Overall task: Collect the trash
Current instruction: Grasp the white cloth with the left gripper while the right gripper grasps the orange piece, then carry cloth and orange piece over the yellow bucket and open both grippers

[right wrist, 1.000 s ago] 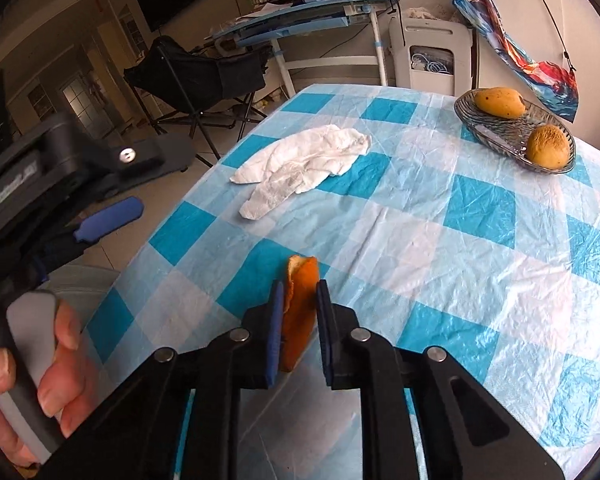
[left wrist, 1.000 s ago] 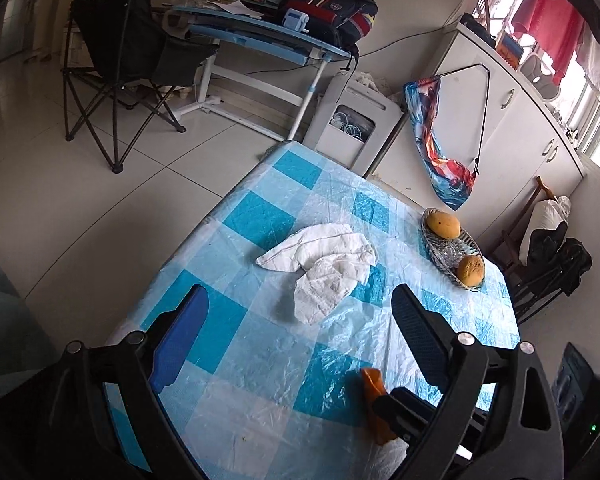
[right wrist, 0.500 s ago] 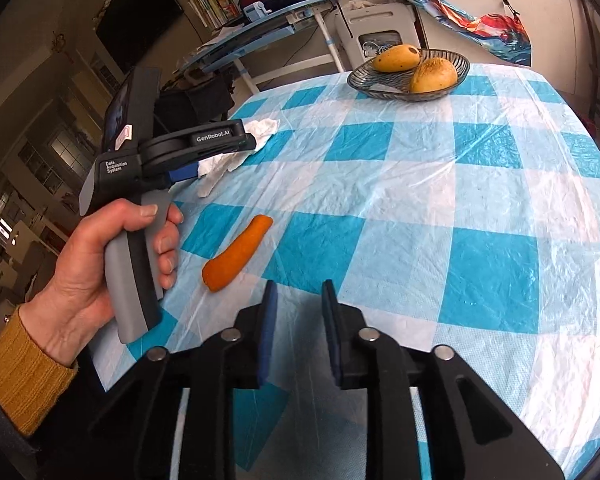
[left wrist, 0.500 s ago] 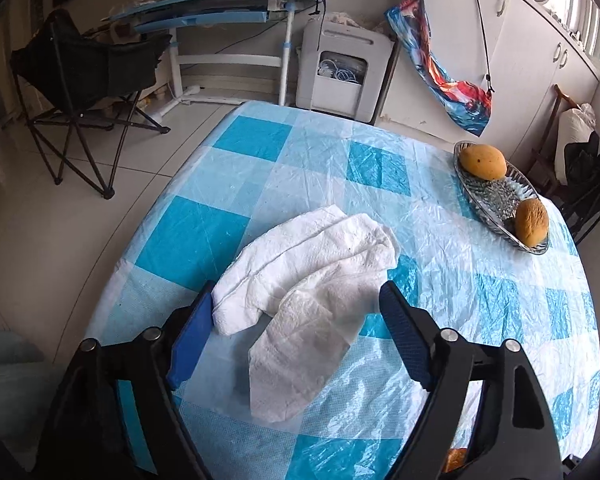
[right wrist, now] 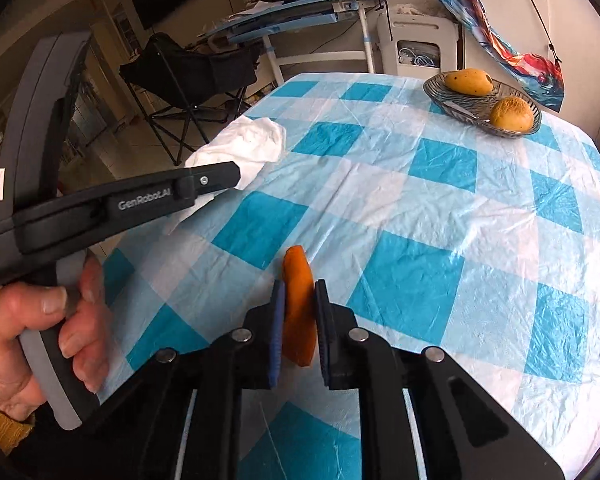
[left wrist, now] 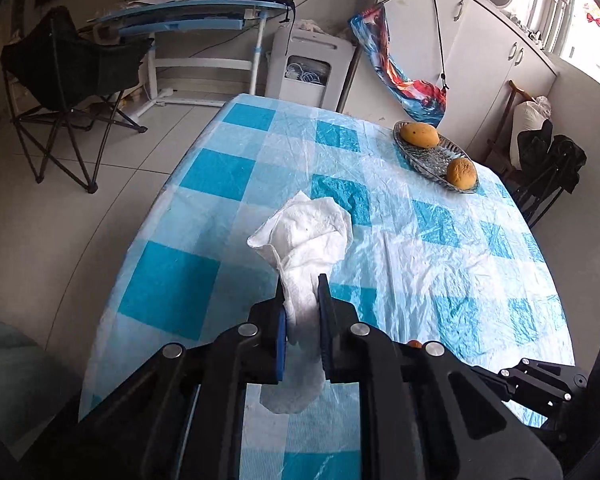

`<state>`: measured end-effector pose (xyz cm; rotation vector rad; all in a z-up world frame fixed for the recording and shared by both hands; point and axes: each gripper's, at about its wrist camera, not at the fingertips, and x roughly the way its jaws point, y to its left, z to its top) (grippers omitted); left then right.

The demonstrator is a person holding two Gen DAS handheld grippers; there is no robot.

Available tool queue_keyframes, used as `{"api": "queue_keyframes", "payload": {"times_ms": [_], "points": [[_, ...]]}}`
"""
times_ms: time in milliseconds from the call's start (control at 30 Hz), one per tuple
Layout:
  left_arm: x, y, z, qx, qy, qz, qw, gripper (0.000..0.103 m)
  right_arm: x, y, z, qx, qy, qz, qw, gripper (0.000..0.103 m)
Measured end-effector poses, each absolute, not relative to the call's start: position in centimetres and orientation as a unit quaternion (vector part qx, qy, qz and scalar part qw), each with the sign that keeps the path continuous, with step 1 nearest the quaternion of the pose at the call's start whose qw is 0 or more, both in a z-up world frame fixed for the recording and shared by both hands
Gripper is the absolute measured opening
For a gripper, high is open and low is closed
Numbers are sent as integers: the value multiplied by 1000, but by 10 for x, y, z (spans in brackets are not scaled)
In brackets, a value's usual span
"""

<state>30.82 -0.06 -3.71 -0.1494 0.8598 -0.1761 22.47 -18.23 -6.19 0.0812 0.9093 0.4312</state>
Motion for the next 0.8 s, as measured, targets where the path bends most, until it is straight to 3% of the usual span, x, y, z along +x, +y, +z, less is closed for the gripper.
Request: {"api": "queue_keyframes", "payload": {"times_ms": [300,800], "points": [[196,11,-26,-90,409,-92,903,13,135,-232,-53,136,422,203,873,14],[75,-7,-45,-61,445,-129,884,14,20,-205,-83,103,471,236,844,14]]}}
